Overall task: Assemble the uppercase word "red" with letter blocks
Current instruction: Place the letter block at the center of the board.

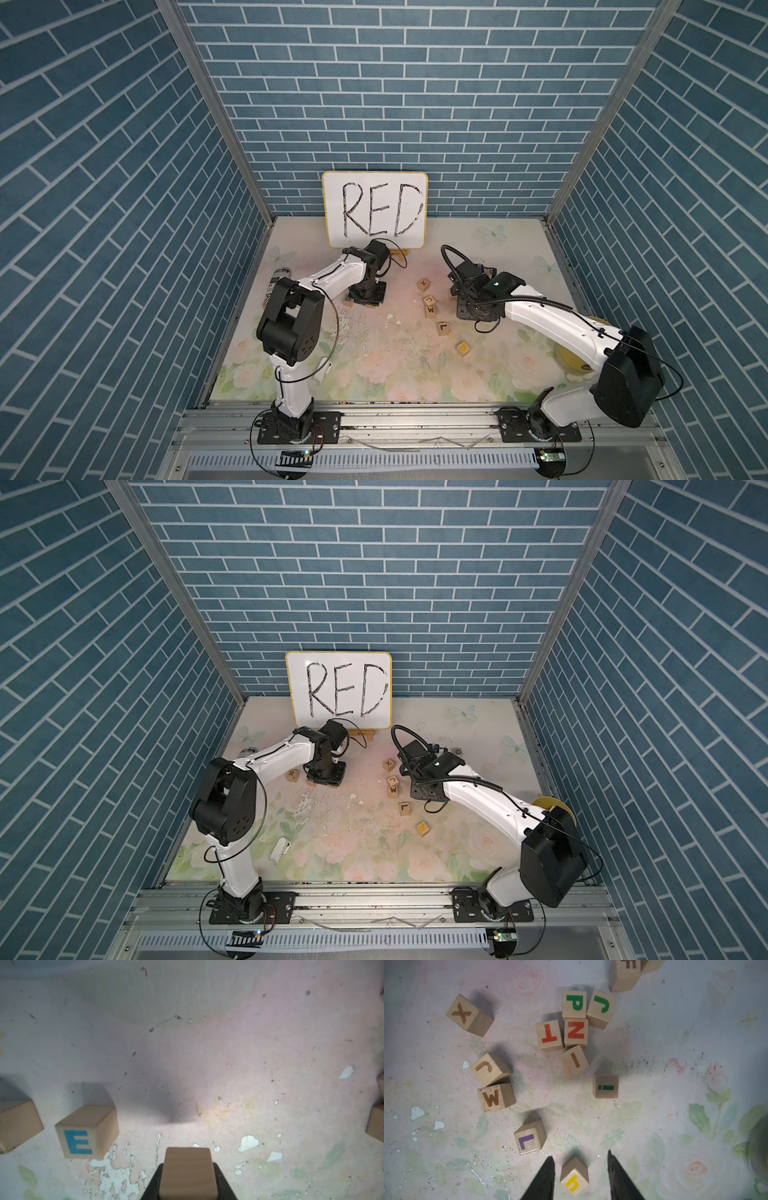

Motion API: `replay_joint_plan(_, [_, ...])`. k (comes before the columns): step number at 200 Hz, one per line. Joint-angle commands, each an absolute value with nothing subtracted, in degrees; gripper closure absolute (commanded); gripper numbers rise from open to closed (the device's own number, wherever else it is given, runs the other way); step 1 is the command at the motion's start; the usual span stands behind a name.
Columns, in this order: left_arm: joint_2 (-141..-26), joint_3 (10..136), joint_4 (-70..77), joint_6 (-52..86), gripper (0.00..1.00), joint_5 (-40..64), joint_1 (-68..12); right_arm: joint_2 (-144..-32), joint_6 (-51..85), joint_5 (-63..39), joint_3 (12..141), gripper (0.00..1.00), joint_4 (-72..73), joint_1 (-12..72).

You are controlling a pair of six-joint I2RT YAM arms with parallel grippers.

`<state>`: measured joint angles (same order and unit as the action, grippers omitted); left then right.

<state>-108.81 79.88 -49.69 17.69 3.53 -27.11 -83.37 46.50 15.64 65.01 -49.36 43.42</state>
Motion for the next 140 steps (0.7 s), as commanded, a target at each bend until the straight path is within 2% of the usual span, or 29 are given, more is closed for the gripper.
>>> replay_joint_plan(1, [-110.7, 80.6, -49.5, 16.2, 0.83, 4.9, -27.4, -84.3, 47.4, 16.1, 66.6, 0.56, -49.6, 44.1])
replay_joint_plan(93, [-114.0, 81.9, -49.7, 15.2, 0.81, 4.7, -27.4, -83.7, 47.6, 16.5, 66.1, 0.57, -50.0, 44.5])
replay_joint_plan(140, [-114.7, 81.7, -49.4, 15.3, 0.75, 4.2, -27.5, -84.2, 47.5, 16.4, 66.4, 0.57, -50.1, 44.6])
